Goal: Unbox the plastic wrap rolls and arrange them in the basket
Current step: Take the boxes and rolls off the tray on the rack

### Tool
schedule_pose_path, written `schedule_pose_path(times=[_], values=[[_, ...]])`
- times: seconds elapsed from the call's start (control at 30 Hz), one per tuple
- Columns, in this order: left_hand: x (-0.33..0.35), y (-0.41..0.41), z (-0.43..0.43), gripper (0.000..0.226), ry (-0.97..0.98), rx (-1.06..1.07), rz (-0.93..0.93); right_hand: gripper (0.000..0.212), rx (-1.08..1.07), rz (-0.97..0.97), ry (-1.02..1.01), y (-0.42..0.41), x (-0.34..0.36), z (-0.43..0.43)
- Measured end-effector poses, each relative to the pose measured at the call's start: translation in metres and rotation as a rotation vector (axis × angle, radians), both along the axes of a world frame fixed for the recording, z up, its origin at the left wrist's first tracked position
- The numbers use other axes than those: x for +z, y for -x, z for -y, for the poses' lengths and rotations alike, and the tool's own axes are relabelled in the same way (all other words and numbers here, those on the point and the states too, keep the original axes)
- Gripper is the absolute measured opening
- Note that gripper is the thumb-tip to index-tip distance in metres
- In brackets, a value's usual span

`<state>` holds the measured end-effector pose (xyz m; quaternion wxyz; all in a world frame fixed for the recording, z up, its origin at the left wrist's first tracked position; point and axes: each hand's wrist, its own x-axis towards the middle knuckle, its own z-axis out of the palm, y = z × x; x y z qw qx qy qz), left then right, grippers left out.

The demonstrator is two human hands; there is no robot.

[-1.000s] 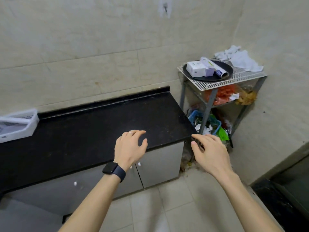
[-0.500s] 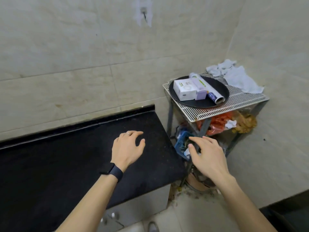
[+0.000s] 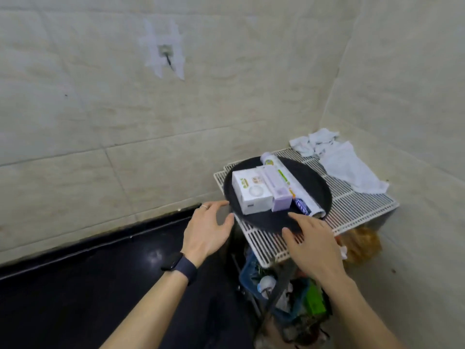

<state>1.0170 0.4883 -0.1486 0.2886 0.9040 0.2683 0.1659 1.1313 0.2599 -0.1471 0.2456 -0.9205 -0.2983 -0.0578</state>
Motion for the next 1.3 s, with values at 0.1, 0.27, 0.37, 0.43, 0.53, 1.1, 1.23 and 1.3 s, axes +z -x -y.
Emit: schedule_pose_path(times=[0.1, 0.27, 0.37, 0.43, 0.53, 1.1, 1.23, 1.3], values=[[0.003, -0.049, -0.005, 0.05, 0.108, 0.054, 0.042, 0.051, 0.021, -0.019, -0.016, -0.047, 0.002, -0.017], [0.007, -0.107, -0.006, 0.058, 0.266, 0.184, 0.085, 0.056, 0.085, -0.006, -0.044, -0.107, 0.008, -0.044], [0.005, -0.127, -0.007, 0.061, 0.365, 0.256, 0.05, 0.057, 0.115, -0.047, 0.042, -0.132, 0.009, -0.057], [0.002, -0.137, -0.008, 0.064, 0.402, 0.284, -0.014, 0.06, 0.156, -0.1, 0.138, -0.143, 0.005, -0.063], [-0.004, -0.149, -0.006, 0.065, 0.484, 0.297, -0.09, 0.06, 0.21, -0.184, 0.22, -0.15, -0.002, -0.069], [-0.011, -0.153, 0.013, 0.055, 0.803, 0.285, 0.188, 0.052, 0.222, -0.124, 0.293, -0.132, -0.011, -0.074], [-0.005, -0.152, 0.009, 0.075, 0.857, 0.365, 0.249, 0.057, 0.216, -0.119, 0.258, -0.128, -0.019, -0.073], [-0.003, -0.149, 0.005, 0.082, 0.874, 0.37, 0.288, 0.061, 0.203, -0.141, 0.223, -0.127, -0.022, -0.074]])
